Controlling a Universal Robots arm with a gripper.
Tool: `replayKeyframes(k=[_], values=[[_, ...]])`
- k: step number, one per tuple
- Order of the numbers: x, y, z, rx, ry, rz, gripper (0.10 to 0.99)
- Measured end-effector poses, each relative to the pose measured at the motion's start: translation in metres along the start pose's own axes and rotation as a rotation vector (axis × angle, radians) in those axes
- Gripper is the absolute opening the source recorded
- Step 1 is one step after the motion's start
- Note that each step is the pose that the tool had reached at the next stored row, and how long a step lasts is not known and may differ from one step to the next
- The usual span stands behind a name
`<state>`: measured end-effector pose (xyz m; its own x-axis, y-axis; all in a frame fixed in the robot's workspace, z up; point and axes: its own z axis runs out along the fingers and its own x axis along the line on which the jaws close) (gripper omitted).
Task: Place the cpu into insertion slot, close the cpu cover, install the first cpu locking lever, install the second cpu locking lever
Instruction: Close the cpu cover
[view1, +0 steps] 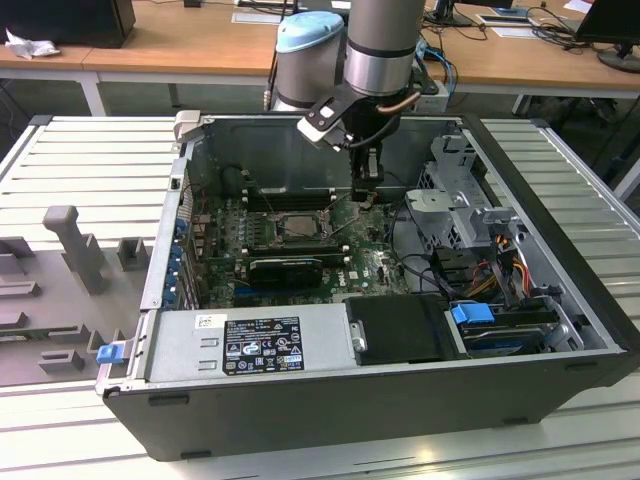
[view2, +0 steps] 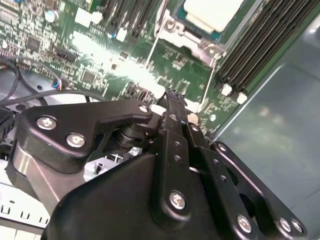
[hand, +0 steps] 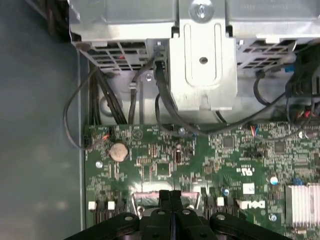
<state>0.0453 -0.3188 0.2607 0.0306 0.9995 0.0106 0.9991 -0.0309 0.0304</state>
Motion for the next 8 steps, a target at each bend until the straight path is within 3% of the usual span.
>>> replayKeyframes(k=[6, 8], values=[[0.0014, 0.0186, 0.0077, 0.000, 0.0003, -0.004, 0.106], [0.0015, 0.0184, 0.0120, 0.000, 0.0003, -0.004, 0.106]])
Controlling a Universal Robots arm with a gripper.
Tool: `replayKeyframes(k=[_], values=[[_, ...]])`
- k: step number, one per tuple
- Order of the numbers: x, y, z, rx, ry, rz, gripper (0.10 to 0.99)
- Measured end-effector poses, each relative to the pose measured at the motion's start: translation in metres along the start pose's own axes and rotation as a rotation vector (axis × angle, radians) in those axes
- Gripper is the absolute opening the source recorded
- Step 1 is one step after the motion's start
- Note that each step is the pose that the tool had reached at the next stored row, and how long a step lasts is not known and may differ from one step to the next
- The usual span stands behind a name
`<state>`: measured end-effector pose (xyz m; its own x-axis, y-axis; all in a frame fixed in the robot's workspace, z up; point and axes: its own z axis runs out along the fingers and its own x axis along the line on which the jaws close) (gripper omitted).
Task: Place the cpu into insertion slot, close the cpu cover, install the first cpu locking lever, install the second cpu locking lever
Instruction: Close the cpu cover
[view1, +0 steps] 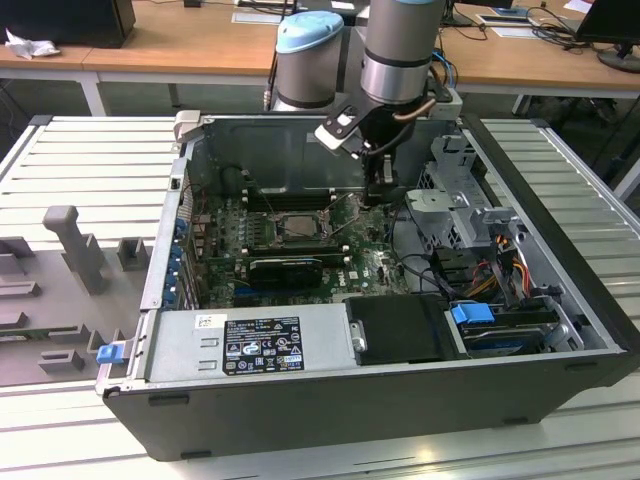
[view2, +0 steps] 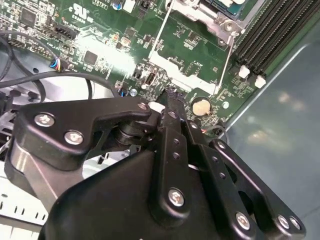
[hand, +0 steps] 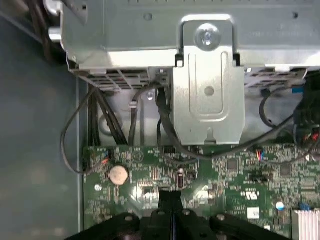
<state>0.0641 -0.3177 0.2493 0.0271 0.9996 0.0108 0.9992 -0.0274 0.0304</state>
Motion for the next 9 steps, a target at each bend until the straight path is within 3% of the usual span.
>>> replayKeyframes(k=[4, 9], values=[[-0.0001, -0.0013, 0.0066, 0.000, 0.0001, 0.000, 0.106], [-0.0002, -0.0074, 0.0068, 0.000, 0.0000, 0.000, 0.106]])
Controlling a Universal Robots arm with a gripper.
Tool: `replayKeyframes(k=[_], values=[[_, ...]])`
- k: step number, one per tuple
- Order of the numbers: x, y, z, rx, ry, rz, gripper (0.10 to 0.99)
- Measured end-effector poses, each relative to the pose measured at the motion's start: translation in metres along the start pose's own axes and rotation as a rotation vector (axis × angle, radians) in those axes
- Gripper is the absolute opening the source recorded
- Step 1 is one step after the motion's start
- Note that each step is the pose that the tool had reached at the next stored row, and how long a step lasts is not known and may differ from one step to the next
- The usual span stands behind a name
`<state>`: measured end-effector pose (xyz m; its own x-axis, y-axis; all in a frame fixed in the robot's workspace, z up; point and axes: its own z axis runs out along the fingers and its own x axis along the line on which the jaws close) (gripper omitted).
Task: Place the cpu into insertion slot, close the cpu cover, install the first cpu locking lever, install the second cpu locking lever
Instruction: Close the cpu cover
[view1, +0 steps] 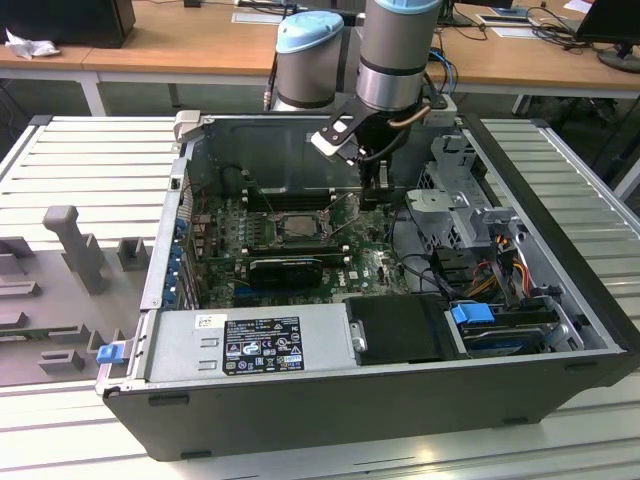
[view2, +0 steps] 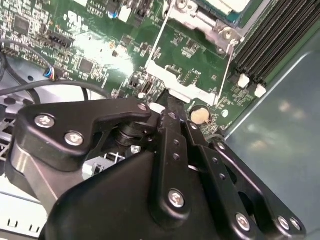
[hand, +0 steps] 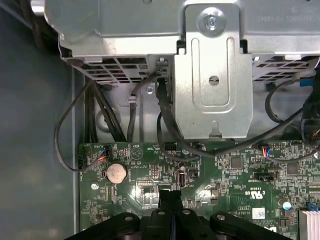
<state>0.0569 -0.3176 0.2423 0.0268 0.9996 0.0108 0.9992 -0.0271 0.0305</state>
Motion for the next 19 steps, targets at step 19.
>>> replayKeyframes(k=[19], values=[[-0.0004, -0.0130, -0.0004, 0.000, 0.0024, 0.000, 0.106]])
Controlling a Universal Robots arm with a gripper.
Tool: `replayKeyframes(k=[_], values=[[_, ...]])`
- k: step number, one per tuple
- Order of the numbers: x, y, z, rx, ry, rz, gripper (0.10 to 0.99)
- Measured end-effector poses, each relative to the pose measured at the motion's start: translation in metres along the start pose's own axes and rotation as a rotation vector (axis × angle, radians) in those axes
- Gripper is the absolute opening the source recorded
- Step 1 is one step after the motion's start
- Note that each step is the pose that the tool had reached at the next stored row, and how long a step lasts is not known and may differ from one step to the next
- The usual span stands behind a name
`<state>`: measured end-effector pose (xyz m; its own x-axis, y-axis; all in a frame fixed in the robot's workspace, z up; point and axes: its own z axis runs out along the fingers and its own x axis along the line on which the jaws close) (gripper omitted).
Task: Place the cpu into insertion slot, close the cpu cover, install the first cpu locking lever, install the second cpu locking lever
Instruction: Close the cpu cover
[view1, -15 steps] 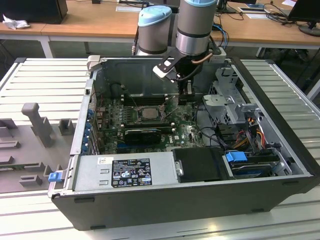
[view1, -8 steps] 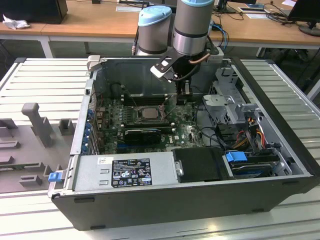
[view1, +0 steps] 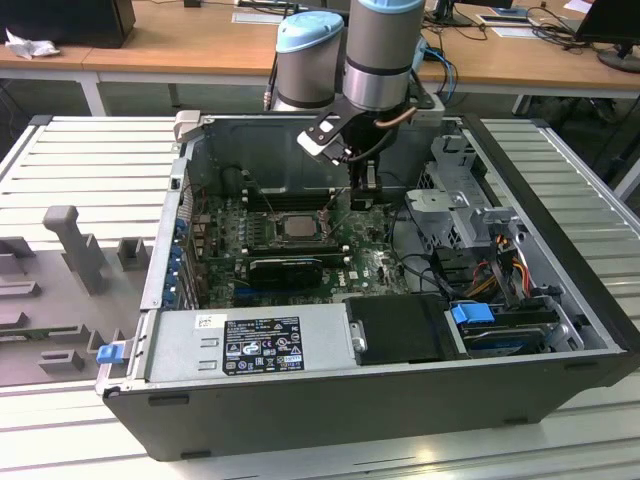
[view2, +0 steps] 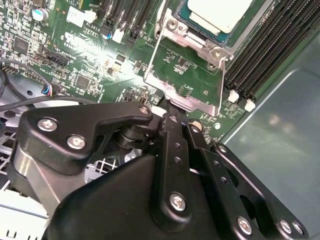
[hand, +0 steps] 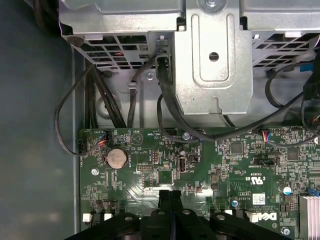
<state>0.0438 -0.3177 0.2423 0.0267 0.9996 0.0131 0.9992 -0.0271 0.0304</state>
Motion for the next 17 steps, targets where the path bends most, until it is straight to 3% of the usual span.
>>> replayKeyframes(k=[17], values=[[-0.0002, -0.0070, -0.0002, 0.000, 0.0002, 0.000, 0.106]])
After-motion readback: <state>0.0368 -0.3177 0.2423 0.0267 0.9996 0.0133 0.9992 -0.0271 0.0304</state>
